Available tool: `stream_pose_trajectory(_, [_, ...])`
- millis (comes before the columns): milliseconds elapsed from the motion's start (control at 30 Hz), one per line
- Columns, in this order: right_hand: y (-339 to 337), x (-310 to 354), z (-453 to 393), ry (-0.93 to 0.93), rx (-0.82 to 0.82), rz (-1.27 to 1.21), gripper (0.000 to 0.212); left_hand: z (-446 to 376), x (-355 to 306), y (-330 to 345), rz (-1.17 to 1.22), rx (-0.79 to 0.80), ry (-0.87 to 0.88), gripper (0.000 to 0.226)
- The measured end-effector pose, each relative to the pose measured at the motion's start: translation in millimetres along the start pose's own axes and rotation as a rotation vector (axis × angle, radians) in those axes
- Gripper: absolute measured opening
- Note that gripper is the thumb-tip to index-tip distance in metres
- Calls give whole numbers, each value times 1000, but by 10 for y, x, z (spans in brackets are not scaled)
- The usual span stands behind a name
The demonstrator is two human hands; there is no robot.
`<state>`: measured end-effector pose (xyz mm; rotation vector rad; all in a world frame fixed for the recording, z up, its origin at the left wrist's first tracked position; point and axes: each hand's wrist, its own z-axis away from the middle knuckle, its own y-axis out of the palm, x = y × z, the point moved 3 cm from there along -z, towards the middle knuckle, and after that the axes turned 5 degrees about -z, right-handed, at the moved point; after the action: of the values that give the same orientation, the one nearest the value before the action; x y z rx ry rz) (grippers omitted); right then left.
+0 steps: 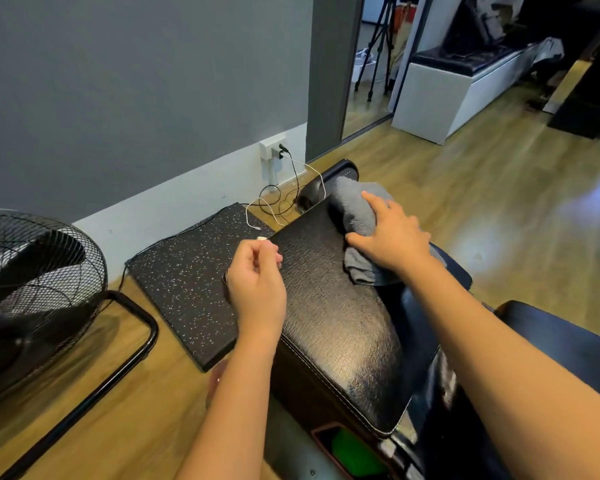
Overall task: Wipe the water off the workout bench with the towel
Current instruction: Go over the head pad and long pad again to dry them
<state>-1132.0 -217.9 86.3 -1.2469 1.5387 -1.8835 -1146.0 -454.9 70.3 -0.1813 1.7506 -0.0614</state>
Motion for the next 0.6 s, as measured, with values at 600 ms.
stream_pose_trajectory(600, [153, 249, 1020, -413, 23, 102, 79, 19, -88, -5, 119, 141, 28, 20])
